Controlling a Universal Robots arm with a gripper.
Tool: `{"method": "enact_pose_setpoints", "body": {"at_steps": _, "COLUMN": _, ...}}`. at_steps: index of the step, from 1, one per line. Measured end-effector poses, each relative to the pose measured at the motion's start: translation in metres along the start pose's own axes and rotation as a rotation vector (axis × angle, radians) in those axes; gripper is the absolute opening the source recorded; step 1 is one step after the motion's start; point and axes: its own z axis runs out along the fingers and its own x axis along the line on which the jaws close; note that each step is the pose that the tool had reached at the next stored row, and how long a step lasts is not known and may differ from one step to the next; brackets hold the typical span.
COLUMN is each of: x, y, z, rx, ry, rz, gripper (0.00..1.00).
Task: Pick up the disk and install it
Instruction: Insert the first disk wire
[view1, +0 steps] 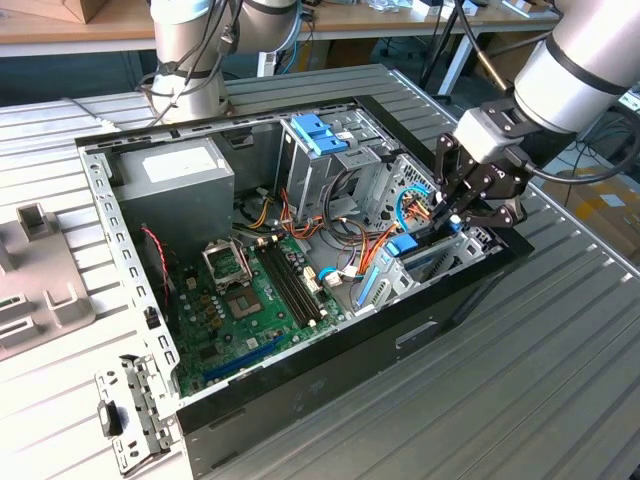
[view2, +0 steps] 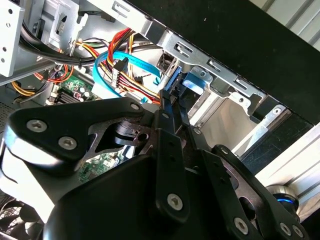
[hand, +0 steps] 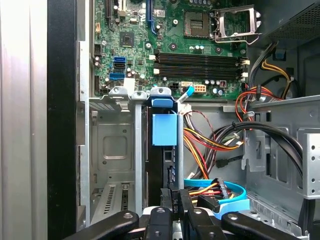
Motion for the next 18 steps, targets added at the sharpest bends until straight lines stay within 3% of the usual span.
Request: {"method": "enact_pose_setpoints", "body": {"at_steps": 18, "x": 0.0011, "y": -0.0002, "z": 0.0063, "rx": -0.001, "ry": 0.0002, "rz": 0.0, "gripper": 0.18}}
